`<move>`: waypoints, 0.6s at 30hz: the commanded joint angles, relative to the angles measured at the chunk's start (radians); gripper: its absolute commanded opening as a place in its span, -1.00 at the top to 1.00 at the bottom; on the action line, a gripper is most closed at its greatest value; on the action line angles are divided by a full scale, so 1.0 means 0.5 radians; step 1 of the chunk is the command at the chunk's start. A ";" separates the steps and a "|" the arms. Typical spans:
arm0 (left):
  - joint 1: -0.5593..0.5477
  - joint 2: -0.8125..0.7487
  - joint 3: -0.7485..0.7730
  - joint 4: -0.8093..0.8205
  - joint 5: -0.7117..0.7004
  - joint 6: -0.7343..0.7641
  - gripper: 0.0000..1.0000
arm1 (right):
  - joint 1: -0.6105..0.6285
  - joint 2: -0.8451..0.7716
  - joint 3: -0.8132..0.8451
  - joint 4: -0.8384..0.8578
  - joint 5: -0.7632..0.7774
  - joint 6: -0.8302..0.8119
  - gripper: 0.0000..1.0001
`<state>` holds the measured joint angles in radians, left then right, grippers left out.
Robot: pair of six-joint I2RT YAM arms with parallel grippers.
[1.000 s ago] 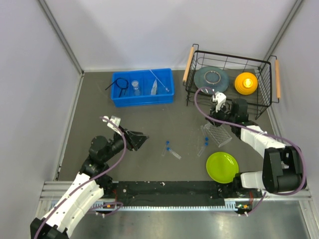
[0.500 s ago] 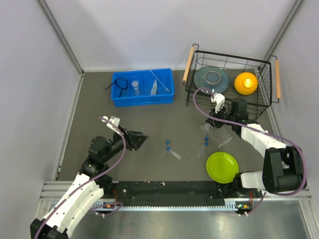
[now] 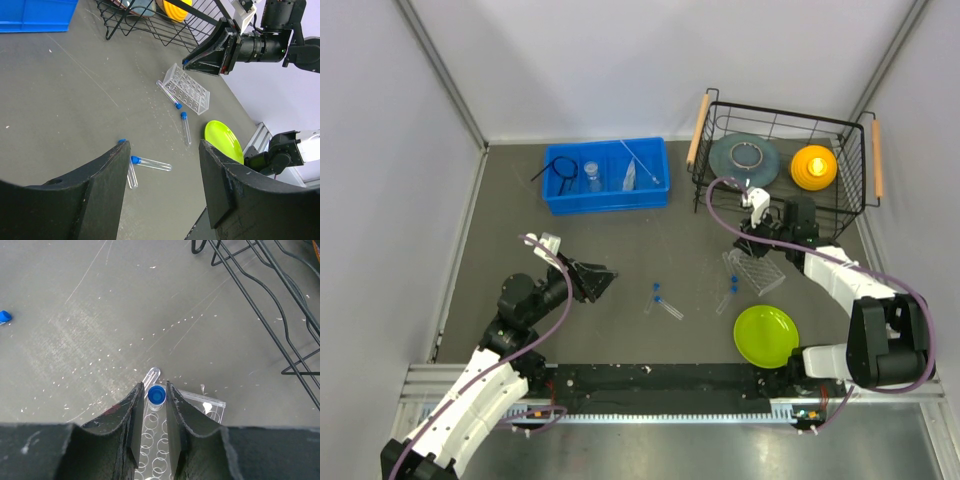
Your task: Organize the chemistry lab equipment
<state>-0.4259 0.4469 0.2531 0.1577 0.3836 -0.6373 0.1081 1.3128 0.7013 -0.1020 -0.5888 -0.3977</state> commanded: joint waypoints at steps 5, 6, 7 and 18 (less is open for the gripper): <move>0.002 -0.026 -0.009 0.080 0.000 0.007 -0.26 | -0.038 -0.064 0.104 0.002 -0.062 -0.006 0.22; -0.001 -0.023 -0.009 0.080 0.000 0.007 -0.26 | -0.041 -0.070 0.107 0.002 -0.077 0.016 0.17; -0.001 -0.026 -0.012 0.080 -0.003 0.010 -0.26 | -0.041 -0.076 0.110 0.002 -0.089 0.031 0.12; 0.002 0.023 -0.012 0.123 0.012 -0.029 -0.27 | -0.038 0.022 0.205 0.042 -0.013 0.225 0.15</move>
<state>-0.4259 0.4480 0.2531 0.1581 0.3840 -0.6392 0.1013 1.3094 0.7486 -0.1123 -0.5976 -0.3290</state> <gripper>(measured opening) 0.634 0.444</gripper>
